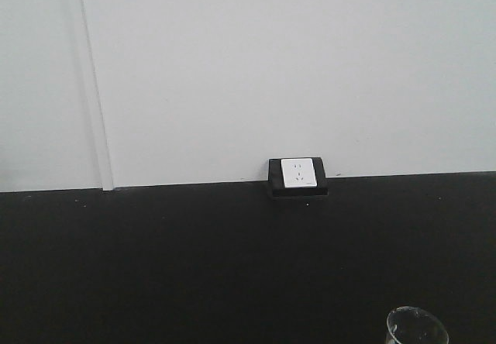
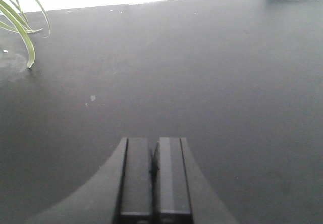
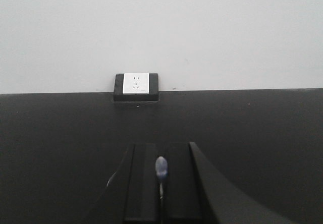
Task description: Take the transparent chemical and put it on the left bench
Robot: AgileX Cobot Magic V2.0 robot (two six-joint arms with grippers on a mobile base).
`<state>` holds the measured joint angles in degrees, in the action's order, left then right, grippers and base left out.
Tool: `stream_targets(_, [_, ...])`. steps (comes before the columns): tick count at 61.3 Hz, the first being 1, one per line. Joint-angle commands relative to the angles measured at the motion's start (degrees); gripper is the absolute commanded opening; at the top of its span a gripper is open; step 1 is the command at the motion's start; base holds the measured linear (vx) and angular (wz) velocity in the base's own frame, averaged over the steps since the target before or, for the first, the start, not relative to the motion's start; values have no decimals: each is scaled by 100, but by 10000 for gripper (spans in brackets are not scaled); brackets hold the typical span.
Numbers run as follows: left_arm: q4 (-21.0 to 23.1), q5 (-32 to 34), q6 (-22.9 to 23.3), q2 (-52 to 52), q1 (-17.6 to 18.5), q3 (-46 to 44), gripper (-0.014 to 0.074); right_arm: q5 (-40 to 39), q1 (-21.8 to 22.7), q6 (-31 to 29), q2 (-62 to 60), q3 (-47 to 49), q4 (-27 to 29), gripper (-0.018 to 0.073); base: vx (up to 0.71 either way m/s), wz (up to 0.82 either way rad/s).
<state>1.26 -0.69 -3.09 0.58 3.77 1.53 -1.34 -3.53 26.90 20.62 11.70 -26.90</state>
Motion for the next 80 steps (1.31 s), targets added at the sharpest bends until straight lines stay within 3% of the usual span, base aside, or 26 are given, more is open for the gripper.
stream_targets(1, [4,449,45,110,10,93,-3,-312,31,-3,-6,144,-39,8,0,0])
stream_targets(80, [4,449,45,110,10,93,-3,-313,31,-3,-5,144,-39,10,-8,2])
